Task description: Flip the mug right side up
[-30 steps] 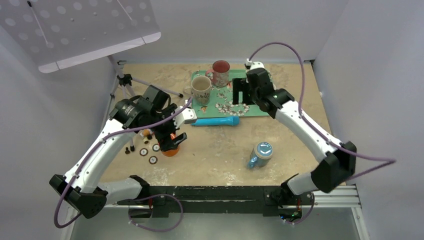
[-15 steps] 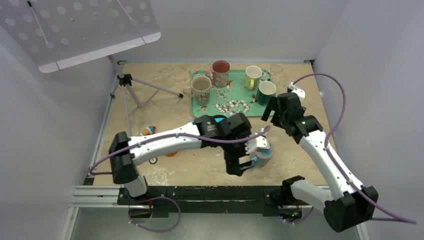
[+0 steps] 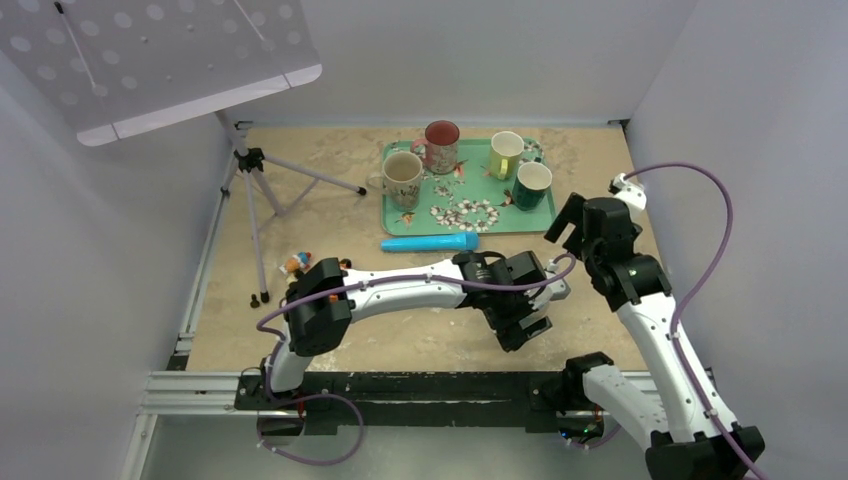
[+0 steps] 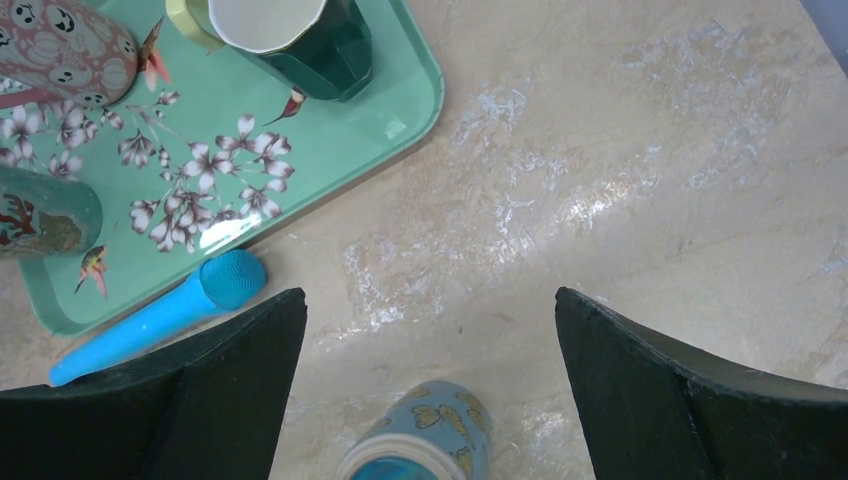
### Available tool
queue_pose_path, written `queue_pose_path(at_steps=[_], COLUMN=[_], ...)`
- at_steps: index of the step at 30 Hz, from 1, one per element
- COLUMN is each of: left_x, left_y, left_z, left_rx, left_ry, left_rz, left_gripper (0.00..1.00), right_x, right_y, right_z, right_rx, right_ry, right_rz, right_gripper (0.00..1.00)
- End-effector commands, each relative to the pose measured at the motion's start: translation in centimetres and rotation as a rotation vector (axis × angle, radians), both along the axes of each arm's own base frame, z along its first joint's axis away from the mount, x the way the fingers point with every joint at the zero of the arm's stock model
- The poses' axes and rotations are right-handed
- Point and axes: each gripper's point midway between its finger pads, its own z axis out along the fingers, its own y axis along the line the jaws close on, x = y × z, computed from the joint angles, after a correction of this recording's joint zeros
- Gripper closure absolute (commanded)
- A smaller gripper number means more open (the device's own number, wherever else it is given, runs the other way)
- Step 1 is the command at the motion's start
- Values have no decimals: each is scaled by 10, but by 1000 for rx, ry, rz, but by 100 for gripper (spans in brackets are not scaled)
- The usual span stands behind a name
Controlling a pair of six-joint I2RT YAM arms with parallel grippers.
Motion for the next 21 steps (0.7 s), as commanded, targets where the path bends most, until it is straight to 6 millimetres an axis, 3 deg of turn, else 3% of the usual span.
queue_pose_path(at_steps=[1, 5, 8, 12, 16, 17, 19, 21], left_x=[13, 7, 10, 23, 41, 44, 49, 52], left_y=[-20, -19, -17, -21, -22, -23, -23, -22], left_z=[11, -10, -14, -19, -26, -27, -29, -26], left_rx=[-79, -65, -57, -75, -87, -94, -104, -123], left_ry=[-45, -12, -26, -49, -34, -39, -50, -25], left_rz=[37, 4, 8, 9, 60, 62, 62, 61], left_gripper=[8, 34, 51, 64, 67, 74, 99, 100], right_x=[-6, -7, -9, -12, -17, -18, -21, -22], right_y=[-7, -7, -7, -3, 1, 2, 3, 6], right_z=[6, 15, 22, 16, 9, 8, 7, 6], right_rx=[1, -7, -11, 0, 19, 24, 30, 34], right_ry=[-27, -47, -58, -39, -21, -22, -25, -22], right_rz=[-31, -18, -8, 16, 34, 39, 46, 66], right_gripper=[2, 2, 2, 2, 2, 2, 2, 2])
